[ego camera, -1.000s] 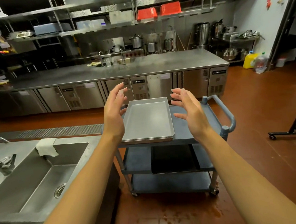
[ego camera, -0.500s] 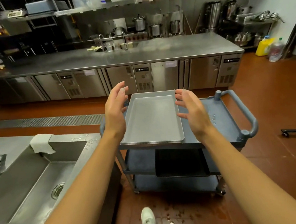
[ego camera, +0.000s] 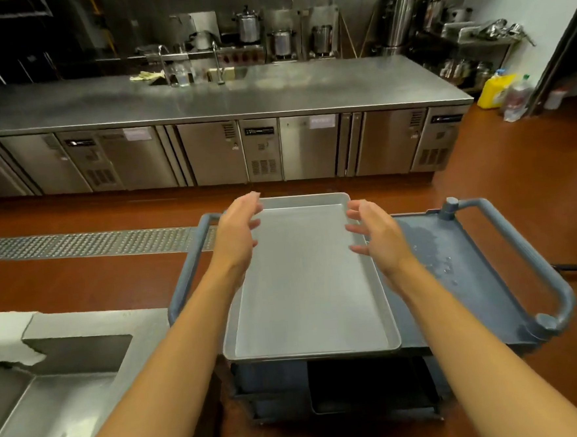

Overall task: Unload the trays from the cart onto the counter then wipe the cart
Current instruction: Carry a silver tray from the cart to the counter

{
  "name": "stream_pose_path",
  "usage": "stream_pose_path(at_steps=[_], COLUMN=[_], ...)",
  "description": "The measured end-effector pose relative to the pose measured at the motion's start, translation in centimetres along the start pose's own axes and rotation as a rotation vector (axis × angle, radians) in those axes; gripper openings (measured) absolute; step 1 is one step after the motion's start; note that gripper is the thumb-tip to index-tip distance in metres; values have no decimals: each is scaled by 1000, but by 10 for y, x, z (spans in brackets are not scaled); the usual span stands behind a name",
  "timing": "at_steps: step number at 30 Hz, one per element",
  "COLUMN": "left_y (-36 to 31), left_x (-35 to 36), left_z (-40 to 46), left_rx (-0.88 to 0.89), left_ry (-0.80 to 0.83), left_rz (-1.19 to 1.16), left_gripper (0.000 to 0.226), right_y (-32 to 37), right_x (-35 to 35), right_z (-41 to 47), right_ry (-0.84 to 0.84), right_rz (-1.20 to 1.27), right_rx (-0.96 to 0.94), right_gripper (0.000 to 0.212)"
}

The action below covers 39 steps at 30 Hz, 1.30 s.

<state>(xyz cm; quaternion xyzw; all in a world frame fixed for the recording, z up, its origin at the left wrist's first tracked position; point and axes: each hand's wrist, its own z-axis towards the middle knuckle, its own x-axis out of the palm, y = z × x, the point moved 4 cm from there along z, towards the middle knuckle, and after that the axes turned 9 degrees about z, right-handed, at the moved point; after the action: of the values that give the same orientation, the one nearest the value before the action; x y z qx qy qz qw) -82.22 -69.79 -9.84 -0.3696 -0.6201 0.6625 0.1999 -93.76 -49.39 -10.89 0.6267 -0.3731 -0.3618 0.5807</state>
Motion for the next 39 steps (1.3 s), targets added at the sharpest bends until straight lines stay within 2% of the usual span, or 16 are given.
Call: stream_pose_path(at_steps=[3, 11, 17, 23, 26, 29, 33, 36, 39], left_y=[16, 86, 148, 191, 207, 218, 222, 222, 225], left_x=[0, 14, 17, 11, 9, 8, 1, -1, -5], left_z=[46, 127, 177, 211, 216, 223, 230, 230, 233], left_rx=[-69, -456, -645, -612, -646, -688, -696, -741, -779], left_ry=[51, 169, 139, 69, 58, 12, -68, -7, 33], left_rz=[57, 82, 101, 369, 383, 308, 308, 307, 314], left_gripper=[49, 54, 54, 32, 32, 19, 15, 12, 22], right_y=[-19, -85, -142, -183, -190, -197, -204, -207, -209], right_x=[7, -2, -36, -74, -81, -83, -84, -84, -83], right_z=[38, 121, 176, 211, 216, 221, 229, 234, 239], right_ry=[-35, -82, -152, -194, -215, -242, -239, -231, -234], right_rz=[-4, 134, 117, -211, -228, -196, -216, -241, -268], right_rx=[74, 398, 548, 519, 557, 607, 648, 677, 686], right_gripper=[45, 47, 46, 16, 19, 22, 17, 12, 11])
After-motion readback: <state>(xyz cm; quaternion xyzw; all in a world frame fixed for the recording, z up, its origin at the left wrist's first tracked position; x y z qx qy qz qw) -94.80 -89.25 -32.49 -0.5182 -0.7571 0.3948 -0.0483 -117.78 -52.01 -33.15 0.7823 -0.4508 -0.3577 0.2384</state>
